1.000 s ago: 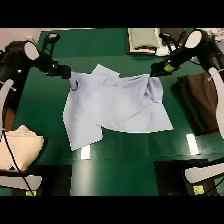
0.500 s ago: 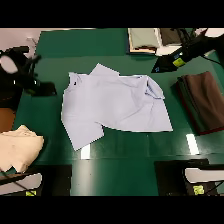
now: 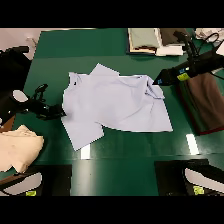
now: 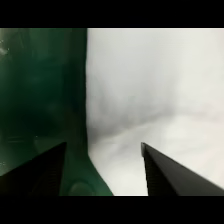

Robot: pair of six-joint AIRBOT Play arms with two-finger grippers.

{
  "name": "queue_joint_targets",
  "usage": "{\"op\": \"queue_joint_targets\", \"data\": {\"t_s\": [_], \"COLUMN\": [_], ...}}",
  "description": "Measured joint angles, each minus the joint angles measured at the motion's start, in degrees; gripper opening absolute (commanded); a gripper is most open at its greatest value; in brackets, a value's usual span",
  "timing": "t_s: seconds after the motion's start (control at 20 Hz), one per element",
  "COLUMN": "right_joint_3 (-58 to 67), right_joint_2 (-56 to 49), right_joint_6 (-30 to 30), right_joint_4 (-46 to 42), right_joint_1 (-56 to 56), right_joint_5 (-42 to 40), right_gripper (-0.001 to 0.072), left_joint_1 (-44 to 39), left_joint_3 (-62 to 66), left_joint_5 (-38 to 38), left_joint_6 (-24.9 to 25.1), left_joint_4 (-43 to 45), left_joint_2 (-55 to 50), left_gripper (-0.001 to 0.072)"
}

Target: Fold the shirts.

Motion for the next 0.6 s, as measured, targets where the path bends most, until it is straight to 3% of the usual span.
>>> {"op": "queue_joint_targets", "data": {"t_s": [0.1, 0.25, 0.6], "right_joint_3": [-1.60, -2.80, -14.19], "right_joint_2": [1.31, 3.15, 8.79], "right_joint_6": [0.00, -0.02, -0.07], "right_joint_4": [0.00, 0.11, -2.60], "right_joint_1": [0.00, -0.24, -12.20], "right_joint_5": [-0.48, -1.05, 1.64], "right_gripper": [0.0385, 0.0385, 0.0389], "left_joint_1": [-0.11, -1.68, -3.63], "left_joint_3": [-0.83, -1.53, 2.16], "left_joint_5": [1.11, 2.32, 0.22], "left_joint_6": [0.33, 0.90, 2.14], "left_joint_4": [-2.12, -3.91, -5.25], "left_joint_2": [-0.33, -1.03, 1.70], "left_gripper": [0.0549, 0.0052, 0.0030]}}
